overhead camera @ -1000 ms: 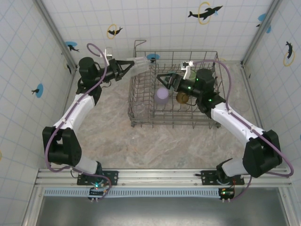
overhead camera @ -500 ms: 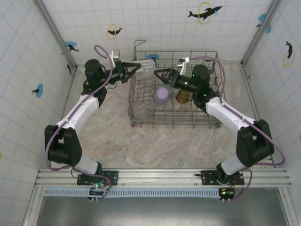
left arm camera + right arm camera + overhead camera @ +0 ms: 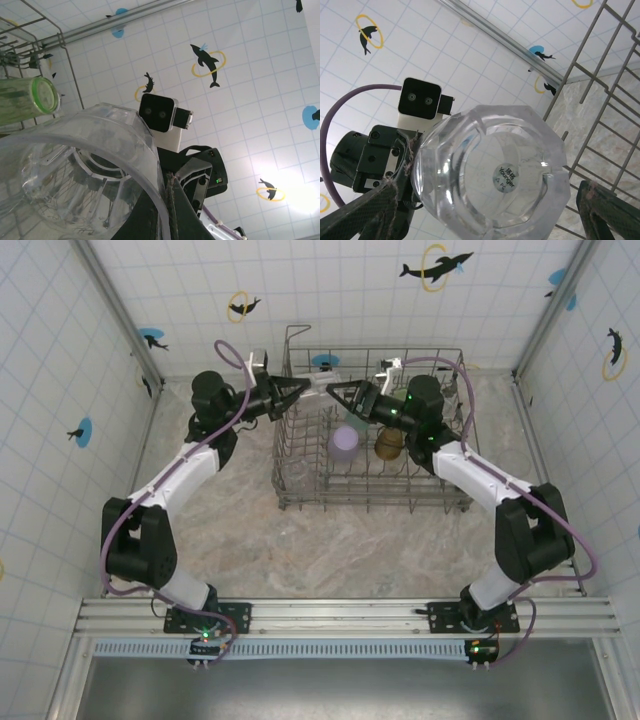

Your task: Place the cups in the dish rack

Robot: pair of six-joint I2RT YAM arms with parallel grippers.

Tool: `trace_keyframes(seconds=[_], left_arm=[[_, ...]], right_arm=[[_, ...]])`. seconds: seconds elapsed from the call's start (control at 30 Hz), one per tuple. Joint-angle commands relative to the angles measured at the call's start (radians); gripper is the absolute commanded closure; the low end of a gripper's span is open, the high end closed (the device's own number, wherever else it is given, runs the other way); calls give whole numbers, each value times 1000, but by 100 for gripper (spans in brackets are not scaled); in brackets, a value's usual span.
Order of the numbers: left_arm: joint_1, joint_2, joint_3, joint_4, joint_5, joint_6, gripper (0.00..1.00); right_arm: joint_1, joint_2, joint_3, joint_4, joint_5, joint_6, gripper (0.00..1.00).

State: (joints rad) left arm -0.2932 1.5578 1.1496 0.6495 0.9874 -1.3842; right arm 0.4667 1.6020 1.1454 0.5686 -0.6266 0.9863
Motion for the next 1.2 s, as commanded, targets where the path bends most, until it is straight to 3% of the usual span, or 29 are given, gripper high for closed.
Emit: trace_keyframes(seconds=[0.0, 0.37, 0.8, 0.83, 0.93, 1.07, 1.17], left_arm=[[-6, 7, 7, 96, 27, -36, 100], [-23, 33, -4, 181, 40, -107, 100], [-31, 73, 13, 208, 71, -120, 100], [-31, 71, 13, 205, 65, -112, 97], [-31, 66, 27, 159, 54, -67, 77], [-30, 49, 64, 46, 30, 21, 71], [-24, 39, 87, -23, 8, 79, 61]], right_arm=[[-13, 29, 47, 87, -40, 47, 8], [-20, 55, 22, 251, -72, 140, 18], [-25, 42, -13, 333, -80, 182, 49], [-25, 38, -16, 326, -78, 173, 50], [-25, 14, -16, 271, -67, 127, 51], [-27, -21, -14, 182, -46, 50, 56], [-32, -41, -18, 140, -28, 16, 57]])
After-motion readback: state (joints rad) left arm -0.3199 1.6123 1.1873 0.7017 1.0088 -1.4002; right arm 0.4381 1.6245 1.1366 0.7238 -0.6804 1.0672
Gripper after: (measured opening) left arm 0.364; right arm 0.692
